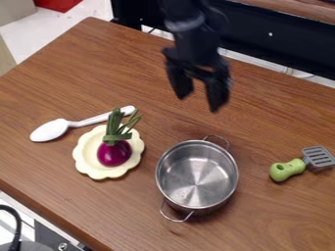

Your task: Put the onion at the right side of the pot

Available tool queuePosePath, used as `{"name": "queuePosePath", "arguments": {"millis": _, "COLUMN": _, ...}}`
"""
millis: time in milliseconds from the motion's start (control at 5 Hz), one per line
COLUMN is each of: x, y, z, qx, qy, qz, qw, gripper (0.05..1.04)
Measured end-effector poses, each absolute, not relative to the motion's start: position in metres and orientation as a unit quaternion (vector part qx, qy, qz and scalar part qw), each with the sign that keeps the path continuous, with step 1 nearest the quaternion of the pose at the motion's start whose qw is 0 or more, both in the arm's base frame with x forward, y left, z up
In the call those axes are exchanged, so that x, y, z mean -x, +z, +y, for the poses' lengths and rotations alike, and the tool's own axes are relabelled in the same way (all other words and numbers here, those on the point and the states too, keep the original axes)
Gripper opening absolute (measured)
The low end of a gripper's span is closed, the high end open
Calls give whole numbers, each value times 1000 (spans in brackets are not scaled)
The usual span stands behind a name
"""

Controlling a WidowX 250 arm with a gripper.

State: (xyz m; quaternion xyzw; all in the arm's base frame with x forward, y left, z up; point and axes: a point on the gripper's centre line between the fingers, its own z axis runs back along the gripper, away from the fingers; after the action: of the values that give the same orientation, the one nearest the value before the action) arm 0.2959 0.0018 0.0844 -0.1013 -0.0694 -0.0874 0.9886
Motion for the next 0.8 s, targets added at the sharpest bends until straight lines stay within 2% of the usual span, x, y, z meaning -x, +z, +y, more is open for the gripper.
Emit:
{"name": "queuePosePath", "arguments": {"millis": 200, "x": -282, "y": 92, "z": 28, "qx": 79, "qy": -108, "qz": -50, "qw": 990, "gripper": 999}}
{"name": "queuePosePath", "arguments": {"millis": 400, "x": -275, "y": 93, "z": 48, "qx": 77, "qy": -133, "qz": -53, "qw": 987, "gripper": 999}}
{"name": "queuePosePath", "arguments": {"millis": 800, "x": -248, "y": 76, "z": 62, "qx": 84, "qy": -178, "qz": -35, "qw": 980, "gripper": 999}}
